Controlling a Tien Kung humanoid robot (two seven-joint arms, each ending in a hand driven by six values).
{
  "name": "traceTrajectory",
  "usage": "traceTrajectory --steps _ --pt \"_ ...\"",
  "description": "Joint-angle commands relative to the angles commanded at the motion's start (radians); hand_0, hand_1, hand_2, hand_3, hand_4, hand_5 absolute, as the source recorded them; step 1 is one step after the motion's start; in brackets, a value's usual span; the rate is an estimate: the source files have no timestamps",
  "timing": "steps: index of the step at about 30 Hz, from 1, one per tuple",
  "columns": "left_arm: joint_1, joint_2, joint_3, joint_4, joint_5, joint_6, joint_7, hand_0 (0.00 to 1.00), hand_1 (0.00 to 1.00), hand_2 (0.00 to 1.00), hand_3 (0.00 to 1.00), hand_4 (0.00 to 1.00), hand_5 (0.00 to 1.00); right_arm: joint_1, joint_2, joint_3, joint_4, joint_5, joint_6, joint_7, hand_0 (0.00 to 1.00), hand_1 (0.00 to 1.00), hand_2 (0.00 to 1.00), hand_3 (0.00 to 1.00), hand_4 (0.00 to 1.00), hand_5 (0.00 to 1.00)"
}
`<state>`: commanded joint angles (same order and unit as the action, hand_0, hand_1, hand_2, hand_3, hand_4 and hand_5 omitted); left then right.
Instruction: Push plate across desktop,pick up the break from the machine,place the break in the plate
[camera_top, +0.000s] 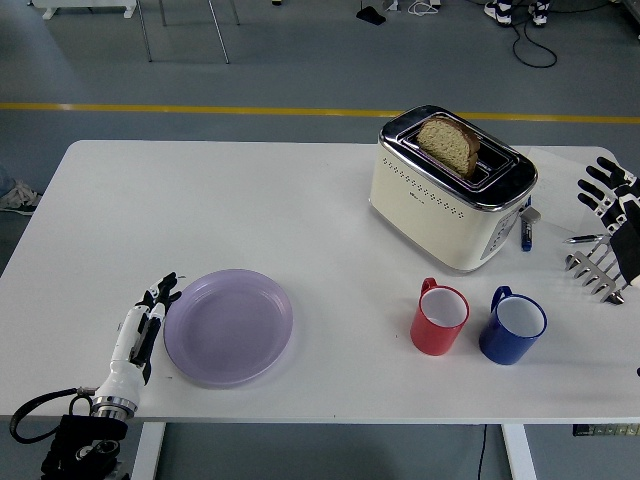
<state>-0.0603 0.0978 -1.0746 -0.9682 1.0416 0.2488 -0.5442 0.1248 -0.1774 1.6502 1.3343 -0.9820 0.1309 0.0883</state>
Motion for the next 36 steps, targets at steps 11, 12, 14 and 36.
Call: traceTrajectory --steps 11,12,14,36 --pt "-0.013 -0.006 0.022 -0.005 -0.02 -0.002 -0.003 0.868 0.884 0.941 0.909 0.543 0.998 0.0 0.001 -0.005 -0.002 0.0 0.0 0.0 0.899 0.802 0.824 0.805 0.551 0.606" --pt "-0.016 -0.008 0.025 -0.002 -0.021 -0.003 -0.003 0.868 0.884 0.941 0.909 0.543 0.998 0.001 0.001 -0.006 -0.002 0.0 0.0 0.0 0.899 0.802 0.824 0.805 0.551 0.606" --pt "-0.018 -0.009 0.026 -0.001 -0.021 -0.004 -0.003 0.866 0.881 0.941 0.907 0.544 0.998 0.001 0.002 -0.007 -0.003 0.0 0.0 0.0 0.899 0.802 0.825 0.805 0.551 0.606" --pt "-0.105 -0.019 0.135 0.038 -0.07 -0.028 0.0 0.857 0.871 0.933 0.896 0.545 0.998 0.011 0.001 -0.012 -0.004 0.001 -0.001 0.001 0.897 0.801 0.823 0.802 0.551 0.607"
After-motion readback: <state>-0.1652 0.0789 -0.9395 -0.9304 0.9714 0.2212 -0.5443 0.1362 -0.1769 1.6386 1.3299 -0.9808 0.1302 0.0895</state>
